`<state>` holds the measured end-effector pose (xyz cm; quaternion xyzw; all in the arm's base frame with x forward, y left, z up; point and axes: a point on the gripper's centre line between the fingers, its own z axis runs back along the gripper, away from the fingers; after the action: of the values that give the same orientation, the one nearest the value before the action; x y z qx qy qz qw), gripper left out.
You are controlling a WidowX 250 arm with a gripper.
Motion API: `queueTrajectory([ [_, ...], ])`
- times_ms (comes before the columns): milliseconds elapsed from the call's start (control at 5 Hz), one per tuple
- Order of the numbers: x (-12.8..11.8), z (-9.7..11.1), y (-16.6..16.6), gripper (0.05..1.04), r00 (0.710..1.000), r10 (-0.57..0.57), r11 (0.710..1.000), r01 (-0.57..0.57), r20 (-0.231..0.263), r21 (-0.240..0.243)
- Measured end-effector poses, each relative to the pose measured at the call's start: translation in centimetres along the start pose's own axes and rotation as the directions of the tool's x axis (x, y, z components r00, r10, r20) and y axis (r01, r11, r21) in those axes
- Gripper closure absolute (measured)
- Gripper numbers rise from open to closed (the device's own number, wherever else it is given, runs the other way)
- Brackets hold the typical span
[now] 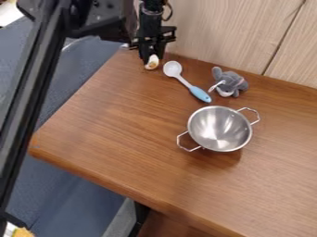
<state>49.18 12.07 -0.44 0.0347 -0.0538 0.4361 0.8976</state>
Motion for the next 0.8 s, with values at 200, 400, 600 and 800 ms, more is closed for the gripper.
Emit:
queueTrajectory([
  [200,-0.23,-0.35,0.17,0.312,0.999,0.027,0.999,-0.026,-0.026,0.024],
  [400,-0.57,-1.07,0.28,0.083,0.999,0.037,0.999,-0.036,-0.030,0.035],
  [600,-0.73,-1.24,0.42,0.076,0.999,0.043,0.998,-0.041,-0.033,0.047],
  [800,-0.92,-1.11,0.64,0.083,0.998,0.053,0.997,-0.052,-0.032,0.050],
])
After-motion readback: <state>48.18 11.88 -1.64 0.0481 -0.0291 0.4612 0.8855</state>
